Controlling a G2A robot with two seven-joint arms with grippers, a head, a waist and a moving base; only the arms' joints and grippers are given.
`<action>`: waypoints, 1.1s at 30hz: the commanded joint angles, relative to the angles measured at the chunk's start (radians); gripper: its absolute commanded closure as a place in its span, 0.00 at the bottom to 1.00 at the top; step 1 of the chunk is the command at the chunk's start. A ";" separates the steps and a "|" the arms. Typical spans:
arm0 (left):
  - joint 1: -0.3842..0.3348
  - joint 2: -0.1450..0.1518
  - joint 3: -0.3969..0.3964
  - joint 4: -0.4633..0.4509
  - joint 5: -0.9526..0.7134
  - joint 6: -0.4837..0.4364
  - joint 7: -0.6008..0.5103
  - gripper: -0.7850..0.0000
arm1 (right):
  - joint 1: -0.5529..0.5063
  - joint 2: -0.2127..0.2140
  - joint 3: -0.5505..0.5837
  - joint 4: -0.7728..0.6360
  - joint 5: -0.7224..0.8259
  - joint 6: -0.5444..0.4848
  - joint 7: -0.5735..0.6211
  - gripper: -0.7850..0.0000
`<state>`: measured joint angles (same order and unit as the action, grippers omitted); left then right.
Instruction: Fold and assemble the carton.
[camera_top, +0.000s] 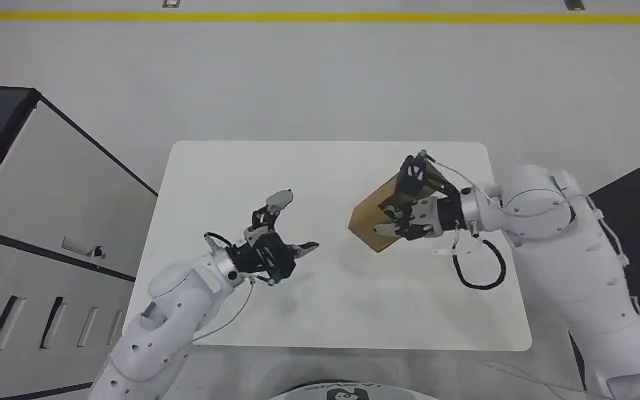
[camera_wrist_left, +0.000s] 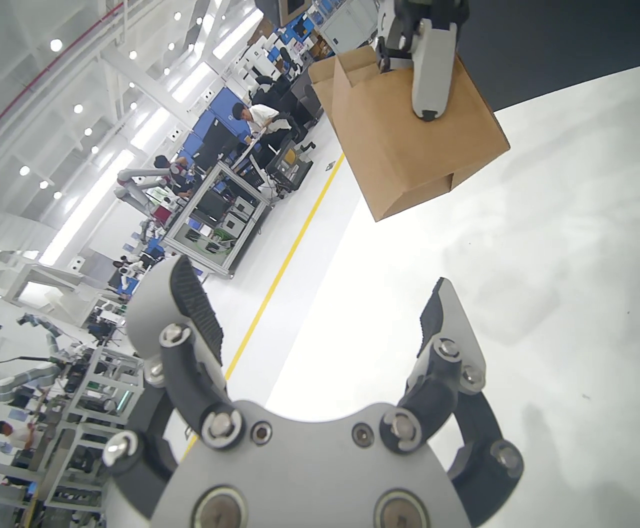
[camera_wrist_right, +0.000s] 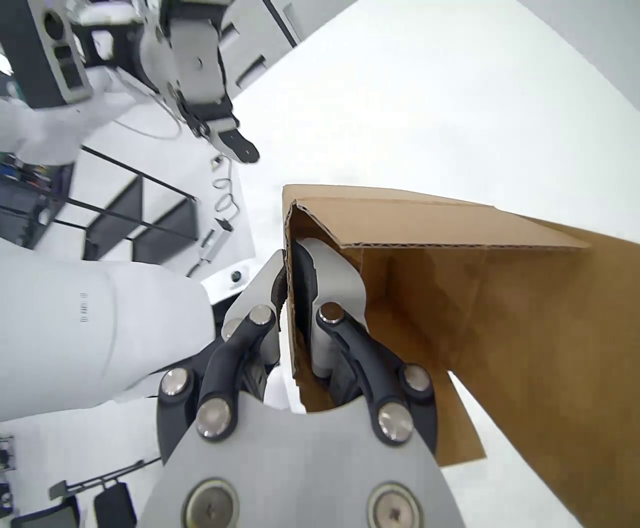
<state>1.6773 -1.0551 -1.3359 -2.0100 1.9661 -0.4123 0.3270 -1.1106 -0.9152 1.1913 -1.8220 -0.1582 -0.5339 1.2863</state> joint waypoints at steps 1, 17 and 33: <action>0.015 0.005 -0.036 0.011 -0.035 -0.025 0.018 0.00 | 0.019 -0.001 -0.038 -0.002 -0.075 -0.017 -0.017 1.00; 0.118 0.035 -0.246 0.083 -0.129 -0.140 0.166 0.00 | 0.139 -0.030 -0.247 0.049 -0.303 -0.104 -0.109 1.00; 0.140 0.041 -0.281 0.076 -0.152 -0.171 0.217 0.00 | 0.139 -0.038 -0.308 0.038 -0.410 -0.129 -0.142 1.00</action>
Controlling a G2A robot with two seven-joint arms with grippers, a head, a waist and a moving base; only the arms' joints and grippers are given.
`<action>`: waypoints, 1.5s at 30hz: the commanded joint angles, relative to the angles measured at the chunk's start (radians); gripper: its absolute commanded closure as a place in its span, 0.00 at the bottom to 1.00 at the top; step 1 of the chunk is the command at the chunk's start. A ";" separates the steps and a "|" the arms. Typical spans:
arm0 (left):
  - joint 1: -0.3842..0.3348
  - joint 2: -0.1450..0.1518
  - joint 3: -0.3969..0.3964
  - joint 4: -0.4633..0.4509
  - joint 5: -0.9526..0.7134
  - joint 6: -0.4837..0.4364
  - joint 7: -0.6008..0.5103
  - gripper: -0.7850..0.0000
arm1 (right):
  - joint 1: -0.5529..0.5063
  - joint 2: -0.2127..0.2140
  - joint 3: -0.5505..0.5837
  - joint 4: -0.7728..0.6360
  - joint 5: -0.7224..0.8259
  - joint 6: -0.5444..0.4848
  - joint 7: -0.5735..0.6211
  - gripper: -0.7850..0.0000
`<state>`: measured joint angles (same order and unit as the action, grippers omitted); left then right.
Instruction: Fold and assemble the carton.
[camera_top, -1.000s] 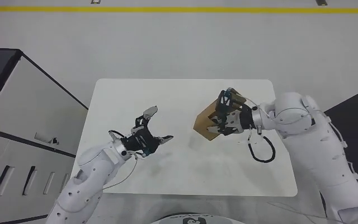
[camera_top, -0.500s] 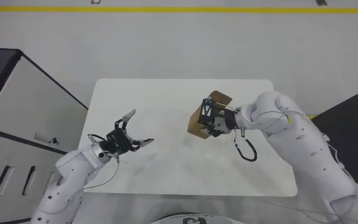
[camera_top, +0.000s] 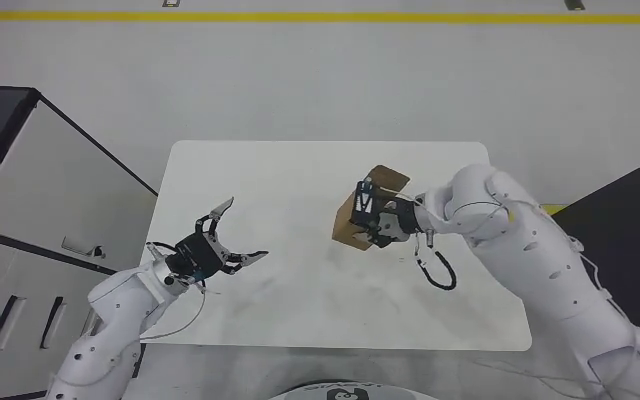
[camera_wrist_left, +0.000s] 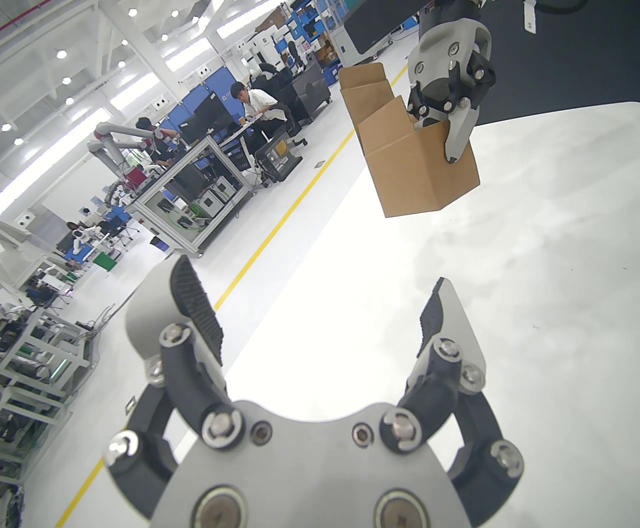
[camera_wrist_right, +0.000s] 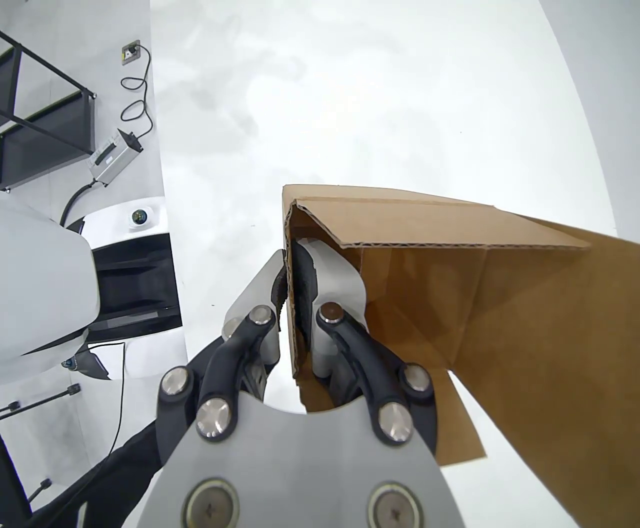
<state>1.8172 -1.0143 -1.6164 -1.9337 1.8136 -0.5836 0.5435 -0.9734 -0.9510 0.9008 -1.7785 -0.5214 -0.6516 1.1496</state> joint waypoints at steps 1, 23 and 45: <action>0.000 0.000 0.000 0.000 0.000 0.000 0.000 0.00 | 0.004 -0.006 -0.038 -0.005 -0.091 -0.016 -0.018 1.00; 0.000 0.000 0.000 0.000 0.000 0.000 0.000 0.00 | 0.109 -0.100 -0.318 0.155 -0.468 -0.056 -0.166 1.00; 0.000 0.000 0.000 0.000 0.000 0.000 0.000 0.00 | 0.153 -0.127 -0.322 0.228 -0.430 -0.058 -0.194 0.53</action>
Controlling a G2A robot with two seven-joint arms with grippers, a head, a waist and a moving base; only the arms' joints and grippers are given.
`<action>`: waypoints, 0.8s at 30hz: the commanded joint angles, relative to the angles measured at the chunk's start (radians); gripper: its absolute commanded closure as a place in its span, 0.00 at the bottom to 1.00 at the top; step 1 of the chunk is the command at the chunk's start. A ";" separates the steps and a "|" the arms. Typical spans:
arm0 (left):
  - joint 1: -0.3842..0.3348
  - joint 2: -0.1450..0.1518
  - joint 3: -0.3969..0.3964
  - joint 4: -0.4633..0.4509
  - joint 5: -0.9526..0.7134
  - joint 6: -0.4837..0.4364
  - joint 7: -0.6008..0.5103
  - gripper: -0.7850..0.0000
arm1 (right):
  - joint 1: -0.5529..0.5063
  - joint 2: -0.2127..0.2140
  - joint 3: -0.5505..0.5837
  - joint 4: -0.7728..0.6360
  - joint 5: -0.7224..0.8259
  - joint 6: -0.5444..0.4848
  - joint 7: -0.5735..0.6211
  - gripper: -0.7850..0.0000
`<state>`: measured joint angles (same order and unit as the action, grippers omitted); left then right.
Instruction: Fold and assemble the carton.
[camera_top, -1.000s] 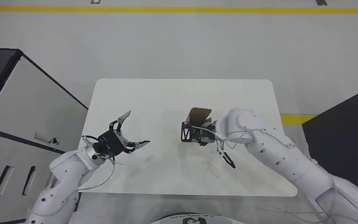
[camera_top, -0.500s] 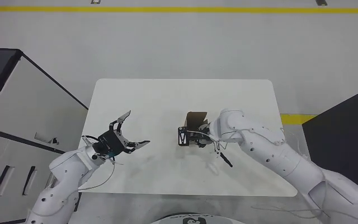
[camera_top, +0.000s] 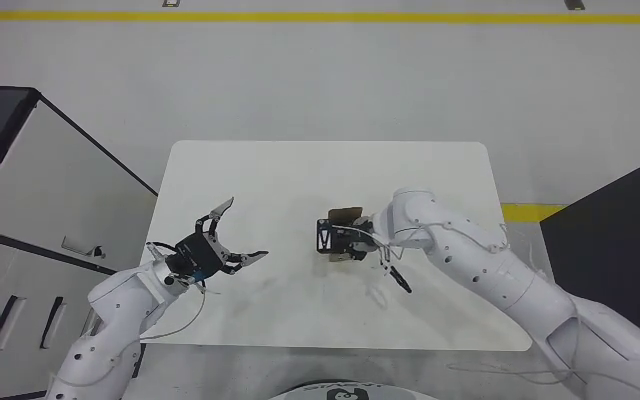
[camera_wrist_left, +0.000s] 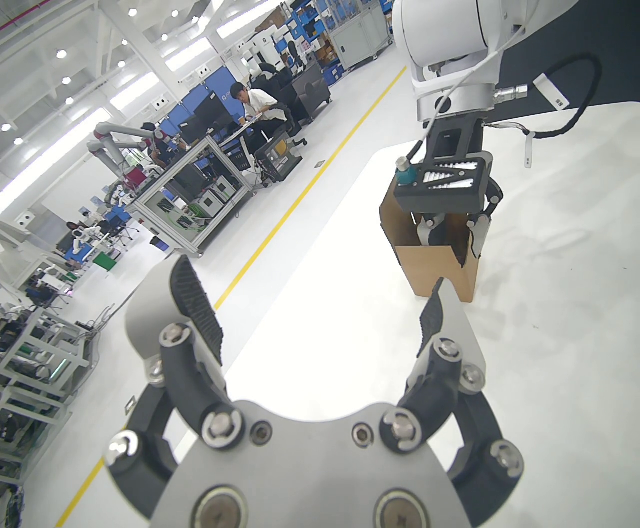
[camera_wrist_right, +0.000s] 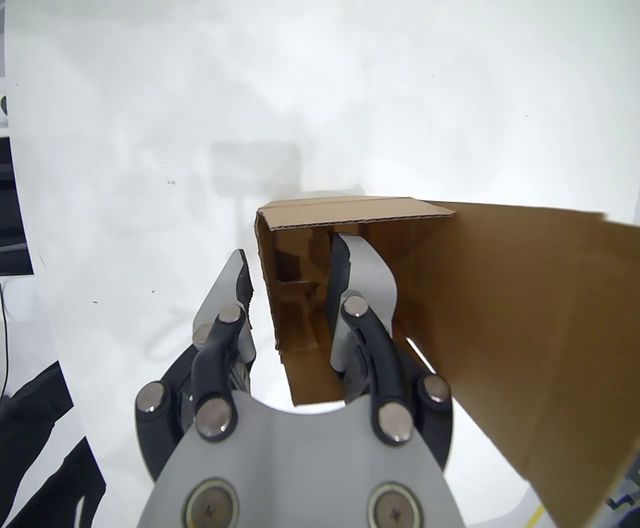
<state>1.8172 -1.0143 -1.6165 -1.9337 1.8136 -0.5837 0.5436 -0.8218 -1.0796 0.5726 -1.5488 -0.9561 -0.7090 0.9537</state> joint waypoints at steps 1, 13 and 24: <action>0.000 0.000 0.000 0.000 0.000 0.000 0.000 0.00 | 0.004 0.004 0.016 -0.005 0.012 -0.003 0.005 0.53; 0.000 0.000 0.000 0.000 0.000 0.000 0.000 0.00 | 0.006 0.017 0.074 -0.023 0.051 -0.008 -0.008 1.00; 0.000 0.000 0.000 0.000 0.000 0.000 0.000 0.00 | 0.026 -0.007 0.027 0.029 0.037 0.002 -0.008 1.00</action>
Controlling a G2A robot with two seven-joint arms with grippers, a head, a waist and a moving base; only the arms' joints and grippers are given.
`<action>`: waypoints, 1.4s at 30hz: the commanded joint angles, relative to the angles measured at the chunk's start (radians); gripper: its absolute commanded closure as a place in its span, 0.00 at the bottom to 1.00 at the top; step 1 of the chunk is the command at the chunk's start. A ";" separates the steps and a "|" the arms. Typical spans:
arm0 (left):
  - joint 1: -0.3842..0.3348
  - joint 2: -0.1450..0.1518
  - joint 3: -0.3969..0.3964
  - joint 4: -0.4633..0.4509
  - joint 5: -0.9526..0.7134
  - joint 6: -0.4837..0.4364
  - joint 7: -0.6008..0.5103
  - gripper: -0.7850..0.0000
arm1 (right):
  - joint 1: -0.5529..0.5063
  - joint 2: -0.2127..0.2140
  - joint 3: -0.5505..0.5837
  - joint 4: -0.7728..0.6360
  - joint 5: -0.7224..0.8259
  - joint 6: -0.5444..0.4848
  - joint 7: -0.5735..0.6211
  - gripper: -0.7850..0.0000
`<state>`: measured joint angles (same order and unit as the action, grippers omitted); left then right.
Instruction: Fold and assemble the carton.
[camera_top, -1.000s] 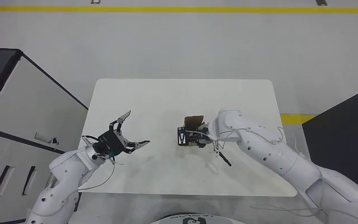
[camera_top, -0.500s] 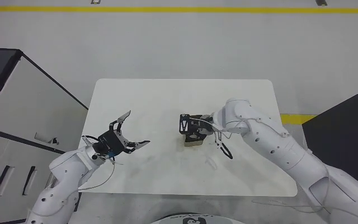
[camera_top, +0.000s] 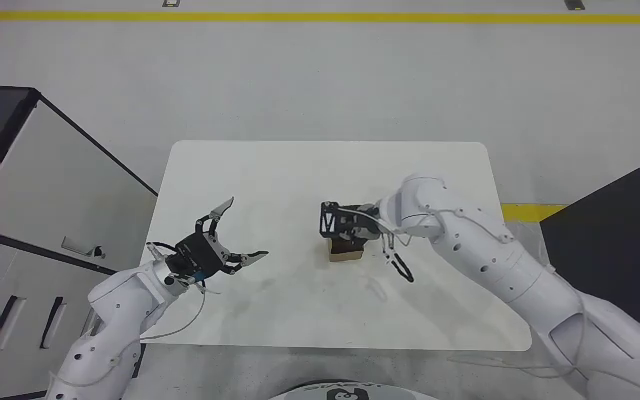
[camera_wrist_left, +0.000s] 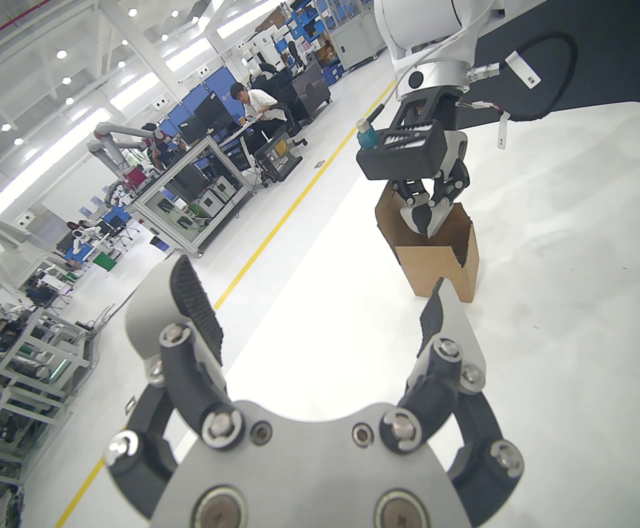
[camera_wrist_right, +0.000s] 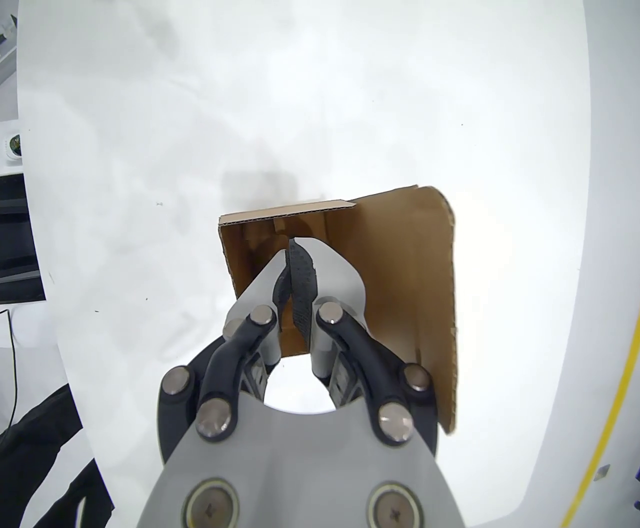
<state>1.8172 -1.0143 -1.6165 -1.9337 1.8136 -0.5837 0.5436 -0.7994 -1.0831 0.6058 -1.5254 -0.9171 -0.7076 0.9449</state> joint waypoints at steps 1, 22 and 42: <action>0.000 0.000 0.000 0.000 0.000 0.000 0.000 0.00 | 0.006 -0.007 -0.015 0.014 0.000 0.001 -0.001 1.00; 0.000 0.000 0.000 0.000 0.000 0.000 0.000 0.00 | 0.063 -0.082 -0.123 0.143 0.009 0.037 0.039 1.00; 0.000 0.000 0.000 0.000 0.000 0.000 0.000 0.00 | 0.063 -0.114 -0.153 0.195 -0.028 0.054 0.027 1.00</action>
<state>1.8172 -1.0143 -1.6165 -1.9337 1.8136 -0.5837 0.5436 -0.7369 -1.1965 0.4532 -1.3318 -0.9433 -0.6541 0.9707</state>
